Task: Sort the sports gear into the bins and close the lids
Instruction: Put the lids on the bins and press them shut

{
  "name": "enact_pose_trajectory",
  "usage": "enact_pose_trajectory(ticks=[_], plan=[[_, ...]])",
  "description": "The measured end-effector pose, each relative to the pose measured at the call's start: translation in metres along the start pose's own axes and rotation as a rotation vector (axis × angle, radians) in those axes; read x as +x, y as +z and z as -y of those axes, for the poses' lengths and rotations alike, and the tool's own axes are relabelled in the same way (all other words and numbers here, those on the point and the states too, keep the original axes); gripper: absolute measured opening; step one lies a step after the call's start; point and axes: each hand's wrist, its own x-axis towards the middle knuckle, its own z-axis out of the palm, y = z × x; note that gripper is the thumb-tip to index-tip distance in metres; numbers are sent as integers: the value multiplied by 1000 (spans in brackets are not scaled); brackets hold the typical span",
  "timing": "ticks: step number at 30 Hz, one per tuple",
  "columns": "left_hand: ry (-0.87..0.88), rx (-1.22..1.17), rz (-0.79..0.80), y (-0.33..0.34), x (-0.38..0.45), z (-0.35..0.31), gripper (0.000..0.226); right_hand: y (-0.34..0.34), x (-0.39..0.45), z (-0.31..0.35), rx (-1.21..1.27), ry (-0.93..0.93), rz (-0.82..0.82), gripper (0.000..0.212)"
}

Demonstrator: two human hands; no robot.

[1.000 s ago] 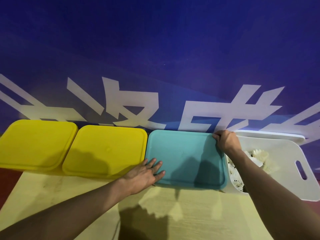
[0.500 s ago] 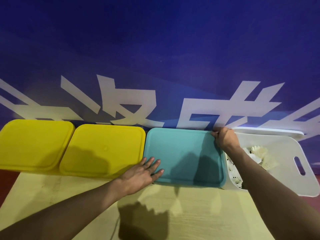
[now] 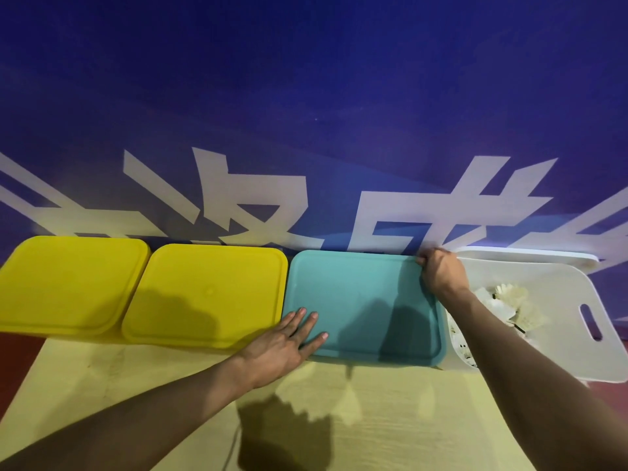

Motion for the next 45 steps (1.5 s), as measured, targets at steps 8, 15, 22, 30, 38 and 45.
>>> enact_pose_trajectory(ticks=[8,15,22,30,38,45], plan=[[28,29,9,-4,2,2,83,-9,7,4,-87,5,85,28],[14,17,18,-5,3,4,89,-9,7,5,-74,17,96,30],[13,-4,42,-9,4,4,88,-14,9,5,-18,54,145,24],[4,-26,60,-9,6,4,90,-16,12,4,-27,78,138,22],[2,2,69,-8,8,3,89,-16,13,3,24,107,171,25],[10,-79,149,-14,17,14,79,-38,11,22,-91,106,255,21]])
